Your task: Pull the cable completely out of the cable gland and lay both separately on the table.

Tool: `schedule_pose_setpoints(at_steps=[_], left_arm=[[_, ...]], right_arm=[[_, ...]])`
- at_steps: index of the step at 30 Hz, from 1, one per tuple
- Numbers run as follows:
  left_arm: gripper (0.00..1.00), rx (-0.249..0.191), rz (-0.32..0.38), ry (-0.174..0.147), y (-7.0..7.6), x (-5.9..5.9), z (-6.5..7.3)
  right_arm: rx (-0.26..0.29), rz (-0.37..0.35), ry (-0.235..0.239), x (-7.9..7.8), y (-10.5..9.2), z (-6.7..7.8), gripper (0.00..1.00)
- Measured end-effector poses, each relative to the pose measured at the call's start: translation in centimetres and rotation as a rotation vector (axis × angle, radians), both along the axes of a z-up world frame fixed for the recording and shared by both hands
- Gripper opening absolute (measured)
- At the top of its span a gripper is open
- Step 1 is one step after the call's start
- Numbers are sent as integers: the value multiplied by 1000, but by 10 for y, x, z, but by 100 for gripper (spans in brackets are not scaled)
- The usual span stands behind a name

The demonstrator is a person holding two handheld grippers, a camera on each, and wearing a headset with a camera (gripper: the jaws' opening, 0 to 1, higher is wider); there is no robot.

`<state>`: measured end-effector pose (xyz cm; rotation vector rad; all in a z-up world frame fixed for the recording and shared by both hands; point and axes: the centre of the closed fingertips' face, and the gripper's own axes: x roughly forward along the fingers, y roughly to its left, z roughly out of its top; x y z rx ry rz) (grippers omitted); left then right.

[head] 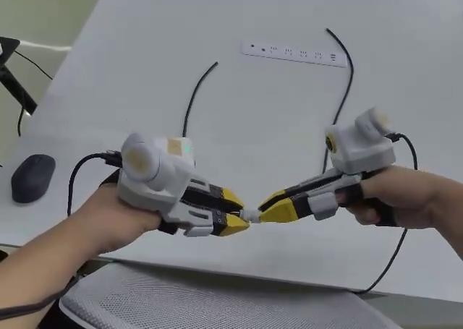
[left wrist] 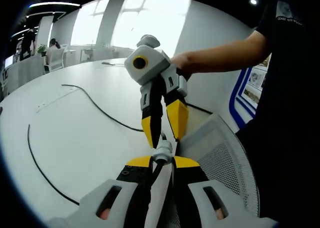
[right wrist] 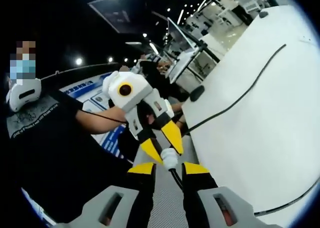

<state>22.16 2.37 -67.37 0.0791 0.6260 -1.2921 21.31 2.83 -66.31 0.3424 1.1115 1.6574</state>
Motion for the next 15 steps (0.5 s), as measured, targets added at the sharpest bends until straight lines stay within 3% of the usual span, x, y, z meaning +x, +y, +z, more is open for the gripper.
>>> schedule_pose_setpoints(at_steps=[6, 11, 12, 14, 15], left_arm=[[15, -4, -2, 7, 0, 1, 0], [15, 1, 1, 13, 0, 1, -2], [15, 2, 3, 13, 0, 1, -2], [15, -1, 6, 30, 1, 0, -2], [15, 0, 10, 27, 1, 1, -2]], right_arm=[[5, 19, -22, -2, 5, 0, 9], [-17, 34, -44, -5, 4, -2, 9], [-14, 41, -90, -3, 4, -3, 8], [-20, 47, -102, -5, 4, -2, 8], [-12, 46, -165, -1, 5, -2, 8]])
